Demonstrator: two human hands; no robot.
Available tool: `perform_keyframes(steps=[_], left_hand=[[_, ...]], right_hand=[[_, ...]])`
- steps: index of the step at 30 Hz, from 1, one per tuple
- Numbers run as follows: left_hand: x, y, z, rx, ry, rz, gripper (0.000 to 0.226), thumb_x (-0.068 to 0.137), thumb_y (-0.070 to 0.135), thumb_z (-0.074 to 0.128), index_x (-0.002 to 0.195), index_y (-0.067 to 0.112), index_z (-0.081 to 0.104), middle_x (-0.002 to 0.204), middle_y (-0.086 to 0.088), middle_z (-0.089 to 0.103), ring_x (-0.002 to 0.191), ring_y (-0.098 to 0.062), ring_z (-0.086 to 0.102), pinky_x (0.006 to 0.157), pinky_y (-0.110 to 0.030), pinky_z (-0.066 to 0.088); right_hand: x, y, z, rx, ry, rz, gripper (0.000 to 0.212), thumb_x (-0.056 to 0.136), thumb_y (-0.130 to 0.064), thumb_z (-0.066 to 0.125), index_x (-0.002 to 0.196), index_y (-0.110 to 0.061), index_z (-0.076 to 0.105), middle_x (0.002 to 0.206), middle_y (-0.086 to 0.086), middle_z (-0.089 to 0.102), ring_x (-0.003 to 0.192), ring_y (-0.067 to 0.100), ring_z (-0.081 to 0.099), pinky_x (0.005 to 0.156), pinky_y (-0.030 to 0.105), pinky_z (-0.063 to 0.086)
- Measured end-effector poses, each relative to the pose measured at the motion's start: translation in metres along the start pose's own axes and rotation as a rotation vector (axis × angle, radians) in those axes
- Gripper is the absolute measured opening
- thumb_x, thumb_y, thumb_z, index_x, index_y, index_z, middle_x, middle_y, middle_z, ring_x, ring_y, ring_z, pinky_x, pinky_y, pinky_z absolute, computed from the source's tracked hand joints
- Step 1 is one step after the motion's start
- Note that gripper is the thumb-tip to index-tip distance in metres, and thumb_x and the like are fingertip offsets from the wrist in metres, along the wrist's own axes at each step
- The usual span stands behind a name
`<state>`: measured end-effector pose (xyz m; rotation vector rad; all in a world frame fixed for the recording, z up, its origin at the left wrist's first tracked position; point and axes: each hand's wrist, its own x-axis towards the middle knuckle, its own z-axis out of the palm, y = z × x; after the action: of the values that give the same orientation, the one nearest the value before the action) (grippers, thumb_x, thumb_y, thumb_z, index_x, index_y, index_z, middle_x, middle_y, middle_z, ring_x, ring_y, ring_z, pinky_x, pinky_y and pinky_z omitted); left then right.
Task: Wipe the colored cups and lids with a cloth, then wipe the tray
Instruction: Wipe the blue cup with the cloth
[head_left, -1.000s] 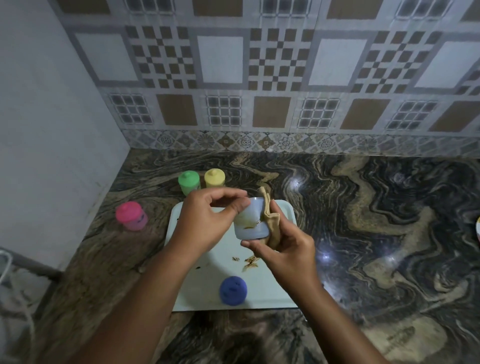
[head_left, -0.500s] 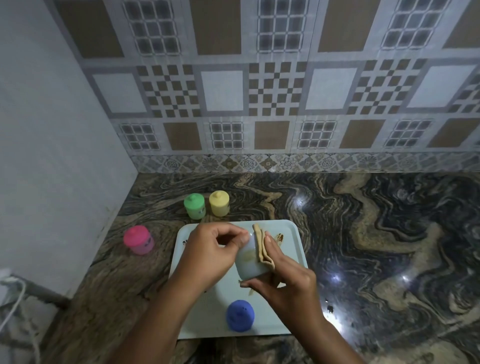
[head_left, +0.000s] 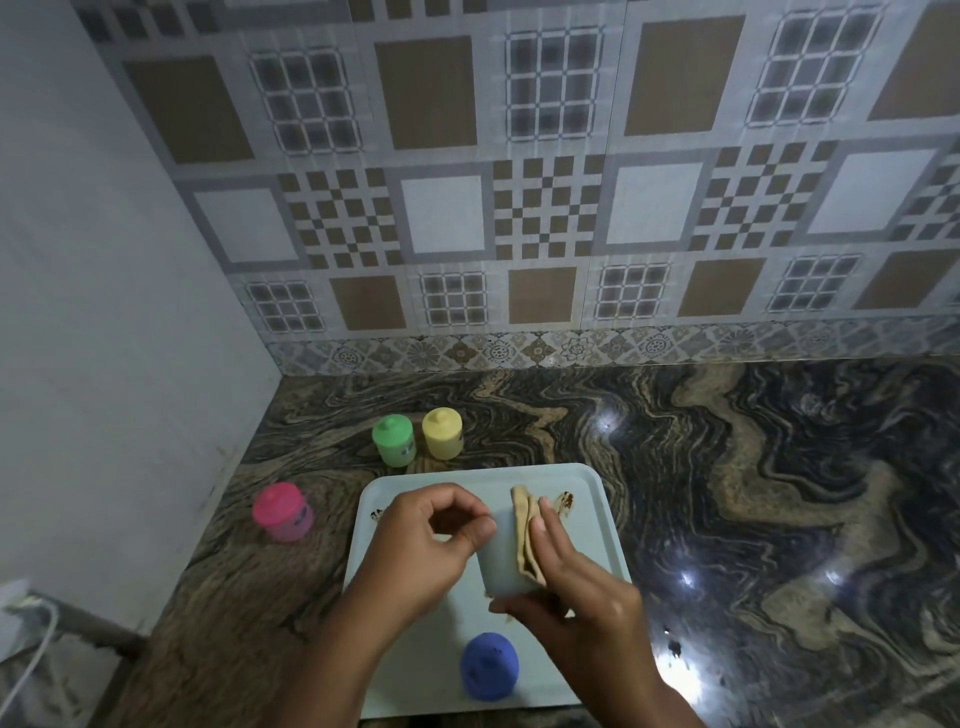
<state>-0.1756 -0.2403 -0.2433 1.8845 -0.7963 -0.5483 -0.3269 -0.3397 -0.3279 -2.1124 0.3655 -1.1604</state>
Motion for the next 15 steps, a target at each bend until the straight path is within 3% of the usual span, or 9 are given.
perform_keyframes(steps=[3,5,6,8,10,11,13,14,15], left_hand=[[-0.003,0.001,0.005,0.014,0.027,0.042,0.007,0.082,0.017,0.078,0.08,0.024,0.076,0.083,0.015,0.075,0.08,0.0,0.069,0.075,-0.014,0.052],[-0.003,0.0,0.003,-0.086,0.004,-0.005,0.005,0.084,0.024,0.076,0.086,0.027,0.079,0.091,0.014,0.077,0.087,-0.003,0.07,0.083,-0.026,0.057],[-0.002,-0.002,0.002,-0.131,-0.013,-0.032,0.007,0.086,0.026,0.073,0.089,0.029,0.079,0.094,0.013,0.077,0.091,-0.005,0.071,0.086,-0.033,0.059],[-0.001,-0.005,-0.002,-0.163,-0.04,-0.075,0.01,0.088,0.025,0.07,0.09,0.028,0.079,0.097,0.01,0.077,0.095,-0.009,0.071,0.089,-0.042,0.059],[-0.001,-0.006,-0.001,-0.189,-0.055,-0.133,0.011,0.09,0.021,0.069,0.085,0.024,0.079,0.092,0.004,0.077,0.094,-0.015,0.072,0.087,-0.046,0.059],[0.0,-0.006,0.0,-0.201,-0.047,-0.153,0.013,0.09,0.018,0.069,0.082,0.022,0.078,0.088,0.001,0.076,0.091,-0.016,0.072,0.085,-0.048,0.06],[0.002,-0.006,0.003,-0.186,-0.01,-0.146,0.016,0.09,0.013,0.069,0.077,0.02,0.076,0.083,0.001,0.074,0.086,-0.017,0.071,0.081,-0.048,0.061],[0.003,-0.006,0.004,-0.151,0.013,-0.117,0.016,0.089,0.013,0.07,0.077,0.021,0.076,0.082,0.002,0.074,0.084,-0.016,0.071,0.081,-0.047,0.061],[0.004,-0.007,0.005,-0.097,0.033,-0.075,0.015,0.088,0.014,0.071,0.076,0.022,0.076,0.081,0.005,0.075,0.082,-0.014,0.071,0.081,-0.045,0.061]], right_hand=[[-0.003,0.003,-0.001,0.065,-0.001,0.044,0.075,0.077,-0.046,0.084,0.136,-0.005,0.062,0.142,0.009,0.059,0.121,0.008,0.066,0.069,0.026,0.063],[-0.002,0.0,-0.002,0.173,0.039,0.198,0.077,0.072,-0.054,0.086,0.138,-0.023,0.062,0.139,-0.005,0.064,0.084,-0.001,0.068,0.056,0.032,0.061],[-0.003,0.0,-0.001,0.219,0.05,0.269,0.077,0.069,-0.057,0.087,0.138,-0.033,0.061,0.132,-0.01,0.068,0.067,0.001,0.058,0.052,0.038,0.059],[-0.003,0.0,0.002,0.295,0.051,0.356,0.075,0.064,-0.058,0.089,0.133,-0.046,0.062,0.105,-0.019,0.075,0.057,0.007,0.041,0.048,0.045,0.055],[-0.004,-0.001,0.001,0.325,0.036,0.372,0.075,0.062,-0.061,0.088,0.131,-0.051,0.061,0.08,-0.031,0.066,0.054,0.008,0.039,0.047,0.045,0.054],[-0.003,-0.002,0.001,0.317,0.019,0.359,0.075,0.063,-0.063,0.087,0.132,-0.051,0.059,0.079,-0.031,0.067,0.052,0.008,0.042,0.047,0.044,0.055],[0.002,-0.006,0.001,0.221,0.019,0.271,0.076,0.07,-0.061,0.084,0.137,-0.035,0.06,0.101,-0.018,0.076,0.057,0.006,0.062,0.052,0.036,0.058],[0.002,-0.008,0.002,0.14,0.014,0.206,0.078,0.074,-0.058,0.082,0.139,-0.02,0.06,0.116,-0.003,0.076,0.077,-0.001,0.072,0.059,0.029,0.061],[0.0,-0.007,0.004,0.059,0.021,0.132,0.08,0.076,-0.055,0.081,0.137,-0.007,0.06,0.128,0.008,0.071,0.103,-0.005,0.07,0.068,0.023,0.061]])
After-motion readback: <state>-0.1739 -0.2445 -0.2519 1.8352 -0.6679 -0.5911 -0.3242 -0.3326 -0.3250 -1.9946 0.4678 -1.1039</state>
